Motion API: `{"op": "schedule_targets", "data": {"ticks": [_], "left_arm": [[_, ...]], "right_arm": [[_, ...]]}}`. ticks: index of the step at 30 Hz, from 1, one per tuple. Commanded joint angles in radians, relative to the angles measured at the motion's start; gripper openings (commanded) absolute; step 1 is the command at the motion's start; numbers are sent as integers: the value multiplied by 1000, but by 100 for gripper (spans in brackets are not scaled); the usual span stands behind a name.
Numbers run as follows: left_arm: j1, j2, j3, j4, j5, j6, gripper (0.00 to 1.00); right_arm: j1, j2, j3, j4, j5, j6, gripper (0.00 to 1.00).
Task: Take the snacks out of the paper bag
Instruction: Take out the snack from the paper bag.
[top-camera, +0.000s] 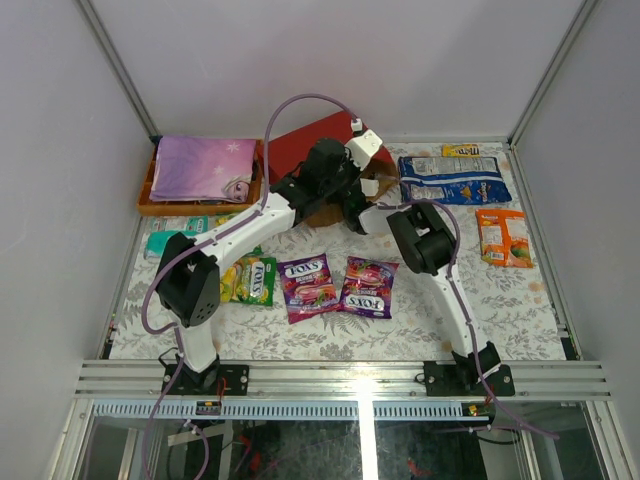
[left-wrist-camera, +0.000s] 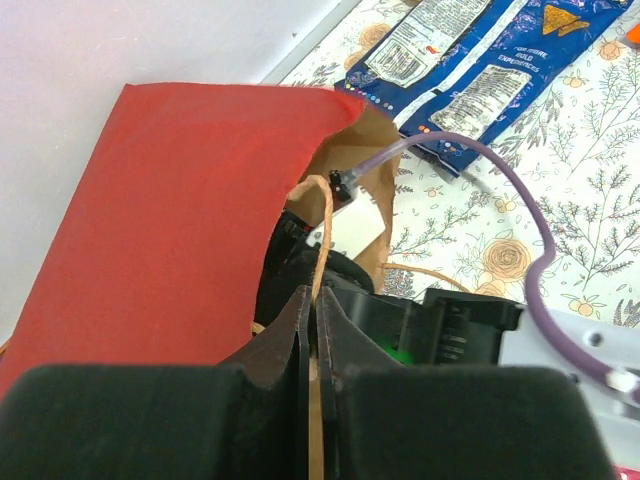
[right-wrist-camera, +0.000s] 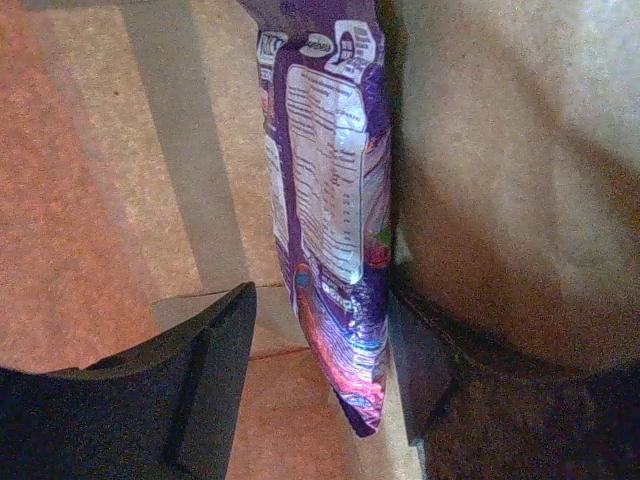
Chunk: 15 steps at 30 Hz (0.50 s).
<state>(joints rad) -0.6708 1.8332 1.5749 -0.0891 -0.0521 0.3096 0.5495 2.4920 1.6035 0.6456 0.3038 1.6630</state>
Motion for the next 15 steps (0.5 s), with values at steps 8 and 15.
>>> {"op": "schedule_targets", "data": {"ticks": [8,15], "left_arm": [[10,-34,3,60,-76,2,0],[18,19,98,82,-176,20,0]], "right_arm": [[-34,95,129,14,4,-23,12],[-45,-151,-229,208,14,-58,0]]}}
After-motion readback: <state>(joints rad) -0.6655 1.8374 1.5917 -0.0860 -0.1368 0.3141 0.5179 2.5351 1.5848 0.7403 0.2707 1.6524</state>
